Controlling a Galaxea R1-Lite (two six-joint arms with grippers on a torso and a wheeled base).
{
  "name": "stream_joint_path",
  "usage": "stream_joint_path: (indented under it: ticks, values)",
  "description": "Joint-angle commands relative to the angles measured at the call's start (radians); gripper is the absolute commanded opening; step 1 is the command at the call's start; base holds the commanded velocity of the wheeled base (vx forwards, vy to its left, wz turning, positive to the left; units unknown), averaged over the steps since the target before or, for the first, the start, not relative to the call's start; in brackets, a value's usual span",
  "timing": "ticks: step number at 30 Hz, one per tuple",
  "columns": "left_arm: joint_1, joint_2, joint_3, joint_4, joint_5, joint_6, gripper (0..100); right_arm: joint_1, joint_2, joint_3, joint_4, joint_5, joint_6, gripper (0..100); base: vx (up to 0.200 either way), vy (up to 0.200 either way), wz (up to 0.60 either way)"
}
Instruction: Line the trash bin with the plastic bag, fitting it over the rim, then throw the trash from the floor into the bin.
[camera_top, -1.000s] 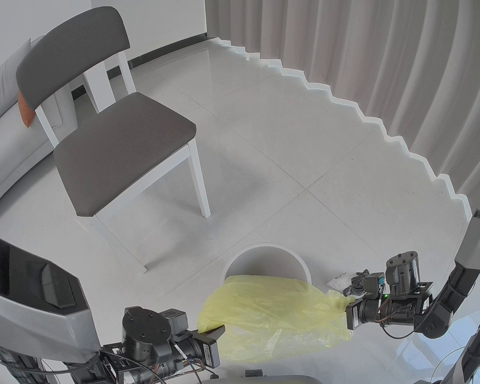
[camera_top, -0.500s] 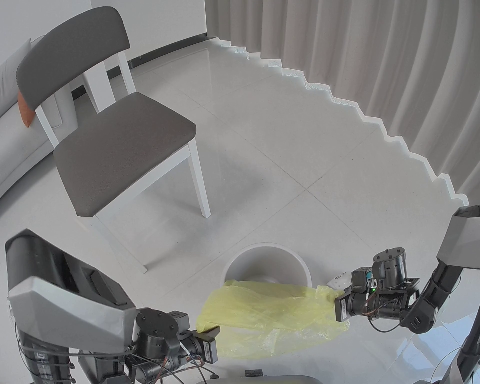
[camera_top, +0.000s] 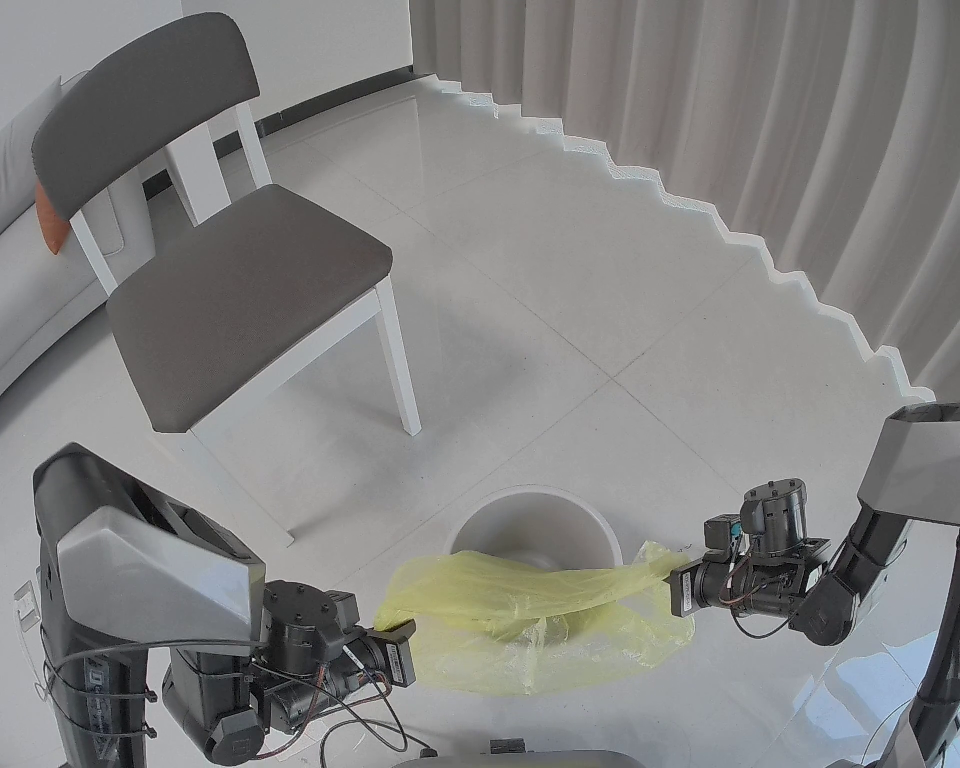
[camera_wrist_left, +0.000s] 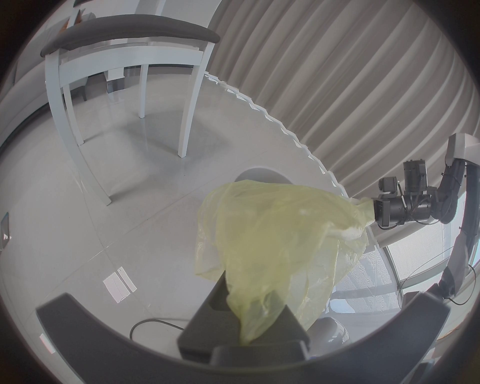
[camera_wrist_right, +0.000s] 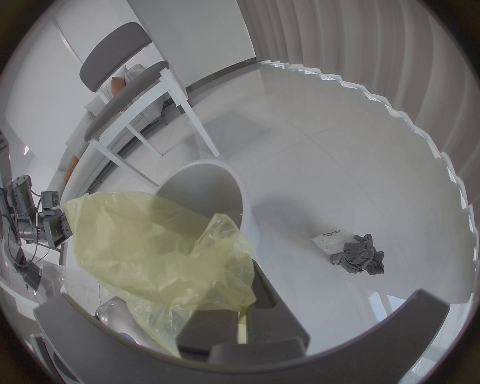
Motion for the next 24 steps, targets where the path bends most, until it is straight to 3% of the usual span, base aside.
stream_joint_path:
  ticks: [1, 8, 9, 17, 24]
  values:
    - [0.000, 0.026, -0.038, -0.018, -0.001, 0.001, 0, -0.015, -0.004, 0.010, -0.004, 0.000, -0.002, 0, 0.000, 0.000, 0.00]
    - [0.000, 0.040, -0.081, -0.018, -0.004, 0.001, 0, -0.023, -0.046, 0.036, -0.002, 0.000, -0.034, 0, 0.000, 0.000, 0.00]
    - [0.000, 0.052, -0.090, -0.018, -0.006, 0.001, 0, -0.034, -0.047, 0.041, -0.004, 0.000, -0.048, 100, 0.000, 0.000, 0.00]
    - [-0.002, 0.075, -0.135, -0.018, -0.006, 0.001, 0, -0.061, -0.172, 0.110, -0.004, 0.000, -0.052, 100, 0.000, 0.000, 0.00]
    - [-0.002, 0.095, -0.167, -0.018, -0.004, 0.001, 0, 0.008, -0.323, 0.141, 0.001, 0.000, -0.057, 100, 0.000, 0.000, 0.00]
